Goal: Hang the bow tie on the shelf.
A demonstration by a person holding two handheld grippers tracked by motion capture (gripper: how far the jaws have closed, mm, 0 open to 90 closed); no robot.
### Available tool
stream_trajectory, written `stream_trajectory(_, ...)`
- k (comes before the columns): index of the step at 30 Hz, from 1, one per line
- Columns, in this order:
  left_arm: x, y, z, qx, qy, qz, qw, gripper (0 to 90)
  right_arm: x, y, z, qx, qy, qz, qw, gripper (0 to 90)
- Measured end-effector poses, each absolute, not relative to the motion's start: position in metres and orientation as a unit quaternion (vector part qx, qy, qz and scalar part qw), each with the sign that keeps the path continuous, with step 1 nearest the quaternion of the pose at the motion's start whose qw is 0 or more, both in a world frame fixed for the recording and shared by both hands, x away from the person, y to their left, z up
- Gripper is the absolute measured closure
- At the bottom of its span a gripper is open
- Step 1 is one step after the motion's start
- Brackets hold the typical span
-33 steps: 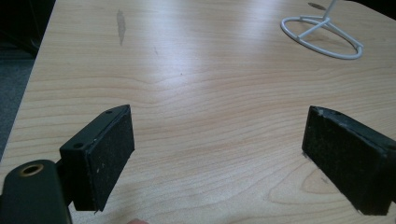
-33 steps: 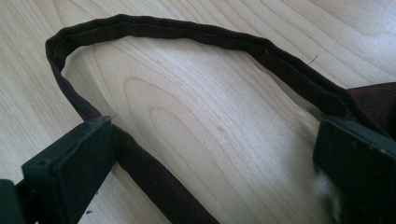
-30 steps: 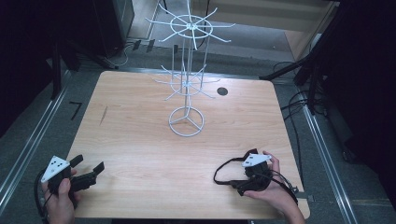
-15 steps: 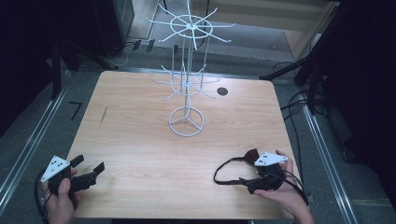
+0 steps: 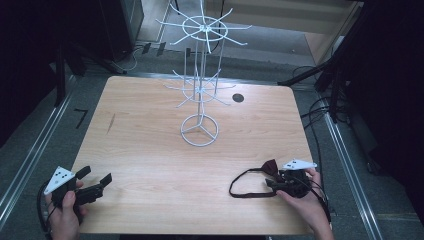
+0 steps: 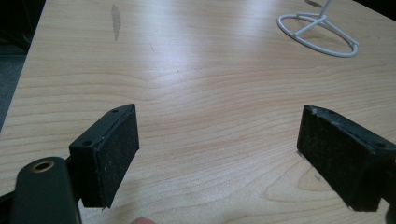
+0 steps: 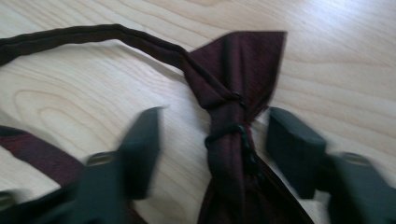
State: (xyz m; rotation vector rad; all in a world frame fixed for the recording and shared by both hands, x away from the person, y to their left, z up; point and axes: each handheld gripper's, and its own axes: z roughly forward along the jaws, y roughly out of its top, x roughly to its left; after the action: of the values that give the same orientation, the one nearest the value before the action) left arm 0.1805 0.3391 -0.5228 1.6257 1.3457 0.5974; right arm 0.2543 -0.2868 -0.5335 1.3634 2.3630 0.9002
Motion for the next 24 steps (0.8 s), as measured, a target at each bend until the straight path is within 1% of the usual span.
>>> stream_trajectory(1, 0.181, 0.339, -0.523, 0.66, 0.546, 0.242, 0.457, 13.4, 0.254, -0.287, -0.534, 0.47, 0.815, 0.311, 0.134, 44.1)
stream_trajectory(2, 0.181, 0.339, -0.523, 0.66, 0.546, 0.241, 0.457, 13.4, 0.255, -0.289, -0.533, 0.483, 0.806, 0.315, 0.135, 53.4)
stream_trajectory(3, 0.181, 0.339, -0.523, 0.66, 0.546, 0.241, 0.457, 13.4, 0.255, -0.289, -0.533, 0.483, 0.806, 0.315, 0.135, 53.4)
stream_trajectory(5, 0.181, 0.339, -0.523, 0.66, 0.546, 0.241, 0.456, 13.4, 0.255, -0.29, -0.533, 0.498, 0.795, 0.317, 0.138, 60.6)
stream_trajectory(6, 0.181, 0.339, -0.523, 0.66, 0.546, 0.242, 0.456, 13.4, 0.255, -0.289, -0.534, 0.509, 0.786, 0.322, 0.142, 66.0)
stream_trajectory(8, 0.181, 0.339, -0.523, 0.66, 0.547, 0.242, 0.456, 13.3, 0.256, -0.287, -0.534, 0.512, 0.782, 0.326, 0.144, 70.5)
stream_trajectory(12, 0.181, 0.339, -0.523, 0.659, 0.547, 0.242, 0.456, 13.4, 0.254, -0.277, -0.534, 0.5, 0.787, 0.33, 0.15, 73.8)
stream_trajectory(17, 0.181, 0.339, -0.523, 0.66, 0.547, 0.241, 0.456, 13.3, 0.252, -0.269, -0.532, 0.49, 0.784, 0.347, 0.16, 75.0)
stream_trajectory(18, 0.181, 0.339, -0.523, 0.66, 0.546, 0.241, 0.456, 13.3, 0.25, -0.267, -0.528, 0.484, 0.779, 0.36, 0.17, 75.3)
stream_trajectory(21, 0.18, 0.339, -0.523, 0.659, 0.546, 0.242, 0.456, 13.3, 0.248, -0.264, -0.523, 0.477, 0.774, 0.375, 0.18, 75.5)
stream_trajectory(22, 0.18, 0.339, -0.523, 0.659, 0.546, 0.242, 0.456, 13.3, 0.245, -0.261, -0.518, 0.472, 0.769, 0.386, 0.192, 75.6)
stream_trajectory(23, 0.18, 0.339, -0.523, 0.659, 0.546, 0.243, 0.456, 13.3, 0.245, -0.261, -0.518, 0.472, 0.769, 0.386, 0.192, 75.6)
stream_trajectory(24, 0.18, 0.339, -0.523, 0.659, 0.546, 0.243, 0.456, 13.4, 0.243, -0.259, -0.514, 0.463, 0.765, 0.4, 0.203, 75.7)
